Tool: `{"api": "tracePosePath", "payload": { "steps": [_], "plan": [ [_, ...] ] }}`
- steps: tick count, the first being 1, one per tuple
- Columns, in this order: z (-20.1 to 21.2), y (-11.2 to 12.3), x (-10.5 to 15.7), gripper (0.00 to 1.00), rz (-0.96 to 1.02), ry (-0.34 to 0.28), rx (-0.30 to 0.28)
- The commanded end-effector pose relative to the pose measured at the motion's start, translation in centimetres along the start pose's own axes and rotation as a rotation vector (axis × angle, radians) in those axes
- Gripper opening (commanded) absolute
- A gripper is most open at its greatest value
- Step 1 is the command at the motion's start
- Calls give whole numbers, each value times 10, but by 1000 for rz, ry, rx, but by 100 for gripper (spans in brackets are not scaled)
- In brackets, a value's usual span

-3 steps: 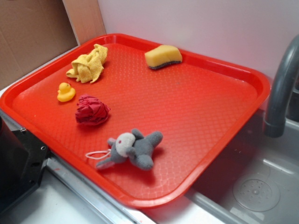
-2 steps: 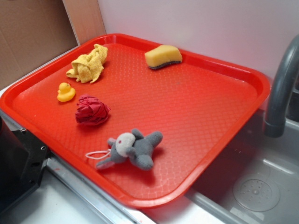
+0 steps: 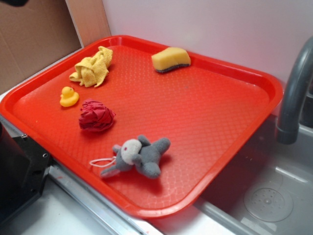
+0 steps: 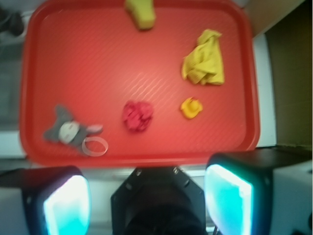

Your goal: Grab the yellow cloth.

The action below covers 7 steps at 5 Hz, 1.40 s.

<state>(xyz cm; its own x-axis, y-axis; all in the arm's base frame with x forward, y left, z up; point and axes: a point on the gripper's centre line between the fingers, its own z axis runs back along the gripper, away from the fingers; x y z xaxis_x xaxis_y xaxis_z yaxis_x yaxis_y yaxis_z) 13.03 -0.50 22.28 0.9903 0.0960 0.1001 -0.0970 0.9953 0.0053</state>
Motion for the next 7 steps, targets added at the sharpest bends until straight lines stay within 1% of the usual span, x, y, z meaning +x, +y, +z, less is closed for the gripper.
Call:
{"api": "tracePosePath", "payload": {
  "steps": [1, 3, 4, 5, 6, 7],
  "plan": [
    [-31, 25, 36, 100, 94, -99, 68],
    [-72, 56, 68, 100, 294, -238, 224],
    [-93, 67, 75, 100, 327, -261, 269],
    [-112, 79, 80, 100, 366, -271, 316],
    [-134, 93, 87, 100, 400, -277, 344],
    [-152, 103, 95, 100, 385, -270, 296]
  ]
}}
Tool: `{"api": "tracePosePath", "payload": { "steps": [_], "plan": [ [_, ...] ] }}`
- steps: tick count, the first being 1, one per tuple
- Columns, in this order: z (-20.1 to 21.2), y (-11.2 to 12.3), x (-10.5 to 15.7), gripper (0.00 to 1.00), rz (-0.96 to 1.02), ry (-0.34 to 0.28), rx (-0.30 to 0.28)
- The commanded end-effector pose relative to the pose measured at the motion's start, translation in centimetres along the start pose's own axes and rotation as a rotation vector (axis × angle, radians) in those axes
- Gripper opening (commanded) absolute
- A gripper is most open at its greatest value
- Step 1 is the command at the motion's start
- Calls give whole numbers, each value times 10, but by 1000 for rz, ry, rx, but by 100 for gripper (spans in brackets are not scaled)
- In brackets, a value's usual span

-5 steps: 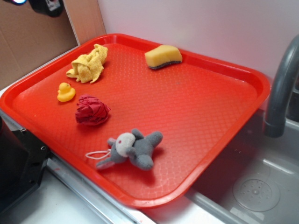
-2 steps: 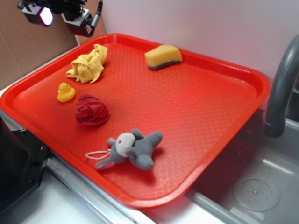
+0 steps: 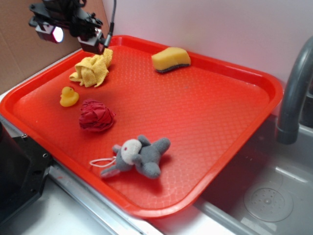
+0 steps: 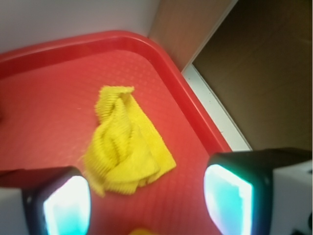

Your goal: Grab the yellow cloth.

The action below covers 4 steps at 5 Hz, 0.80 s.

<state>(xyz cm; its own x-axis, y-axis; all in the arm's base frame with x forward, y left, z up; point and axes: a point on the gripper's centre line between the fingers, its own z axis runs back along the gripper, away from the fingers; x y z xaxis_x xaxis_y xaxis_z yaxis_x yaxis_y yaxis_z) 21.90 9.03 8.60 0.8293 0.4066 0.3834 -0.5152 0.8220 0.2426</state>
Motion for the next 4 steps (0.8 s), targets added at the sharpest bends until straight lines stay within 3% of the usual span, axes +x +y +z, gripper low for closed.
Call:
{"api": "tracePosePath", "payload": {
  "steps": [1, 2, 3, 4],
  "plan": [
    [-35, -1, 15, 100, -39, -7, -143],
    [-55, -8, 14, 100, -91, 43, -228],
    [-62, -12, 11, 0, -107, 58, -273],
    [-61, -12, 9, 0, -101, 58, -269]
  ]
}}
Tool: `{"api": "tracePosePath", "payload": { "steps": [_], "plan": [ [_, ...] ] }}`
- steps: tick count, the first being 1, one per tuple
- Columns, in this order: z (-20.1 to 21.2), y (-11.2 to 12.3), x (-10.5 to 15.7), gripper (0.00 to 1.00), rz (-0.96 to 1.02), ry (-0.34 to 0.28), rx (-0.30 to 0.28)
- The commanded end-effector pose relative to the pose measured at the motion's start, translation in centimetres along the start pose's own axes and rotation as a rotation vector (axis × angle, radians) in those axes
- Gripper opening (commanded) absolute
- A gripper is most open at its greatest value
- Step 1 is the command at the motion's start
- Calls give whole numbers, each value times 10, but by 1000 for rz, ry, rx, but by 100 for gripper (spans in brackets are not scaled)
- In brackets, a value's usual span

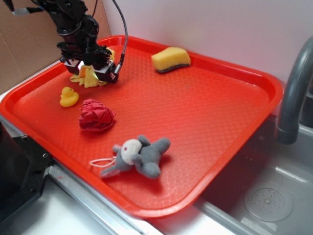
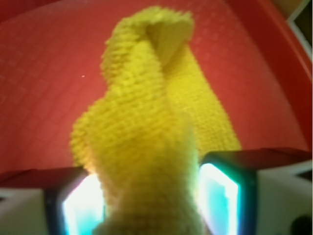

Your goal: Grab the yellow cloth.

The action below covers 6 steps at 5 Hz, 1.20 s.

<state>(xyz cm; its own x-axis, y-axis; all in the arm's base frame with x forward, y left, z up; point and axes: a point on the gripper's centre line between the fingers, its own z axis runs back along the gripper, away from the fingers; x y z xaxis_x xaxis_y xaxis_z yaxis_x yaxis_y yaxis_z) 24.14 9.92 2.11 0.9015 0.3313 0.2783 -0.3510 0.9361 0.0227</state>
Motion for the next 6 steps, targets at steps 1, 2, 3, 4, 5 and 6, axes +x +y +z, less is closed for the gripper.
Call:
{"api": "tracePosePath", "payload": {
  "steps": [1, 2, 3, 4, 5, 6],
  "plan": [
    [18, 3, 10, 0, -24, -3, 53],
    [50, -4, 6, 0, 4, 47, 106],
    [80, -20, 3, 0, -51, 52, 148],
    [119, -49, -6, 0, -148, 109, 76],
    [159, -69, -18, 0, -207, 179, -53],
    [190, -77, -29, 0, -221, 191, -110]
  ]
}}
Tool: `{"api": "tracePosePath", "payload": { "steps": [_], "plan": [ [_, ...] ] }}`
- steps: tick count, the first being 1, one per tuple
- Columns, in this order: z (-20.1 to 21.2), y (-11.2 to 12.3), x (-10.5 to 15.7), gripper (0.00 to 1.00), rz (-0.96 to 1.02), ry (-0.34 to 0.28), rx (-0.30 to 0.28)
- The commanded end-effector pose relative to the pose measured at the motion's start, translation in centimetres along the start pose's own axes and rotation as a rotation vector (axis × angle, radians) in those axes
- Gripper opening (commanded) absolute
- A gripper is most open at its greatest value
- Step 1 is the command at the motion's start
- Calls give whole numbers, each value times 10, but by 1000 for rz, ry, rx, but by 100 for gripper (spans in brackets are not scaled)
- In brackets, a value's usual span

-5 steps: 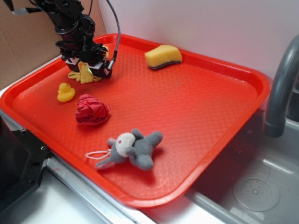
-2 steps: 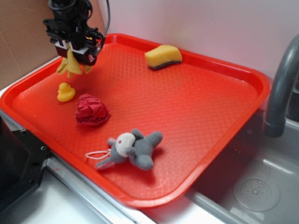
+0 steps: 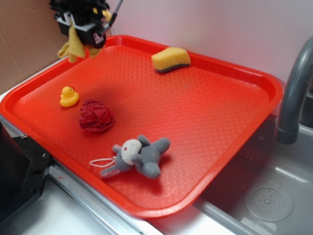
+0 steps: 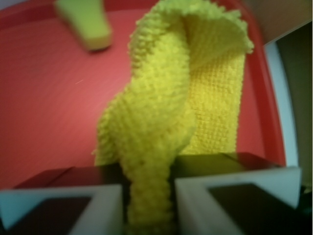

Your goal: Grab the yellow cloth.

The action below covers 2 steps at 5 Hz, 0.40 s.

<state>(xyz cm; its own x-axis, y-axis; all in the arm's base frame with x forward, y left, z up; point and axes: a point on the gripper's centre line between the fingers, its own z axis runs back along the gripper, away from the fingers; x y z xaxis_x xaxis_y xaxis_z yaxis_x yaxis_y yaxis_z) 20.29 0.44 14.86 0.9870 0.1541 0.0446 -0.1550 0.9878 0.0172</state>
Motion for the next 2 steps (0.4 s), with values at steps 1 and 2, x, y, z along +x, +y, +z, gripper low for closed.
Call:
{"api": "tracePosePath", "payload": {
  "steps": [1, 2],
  "plan": [
    [61, -14, -20, 0, -34, -58, -78],
    [58, -12, -18, 0, -2, -54, -62]
  ]
}}
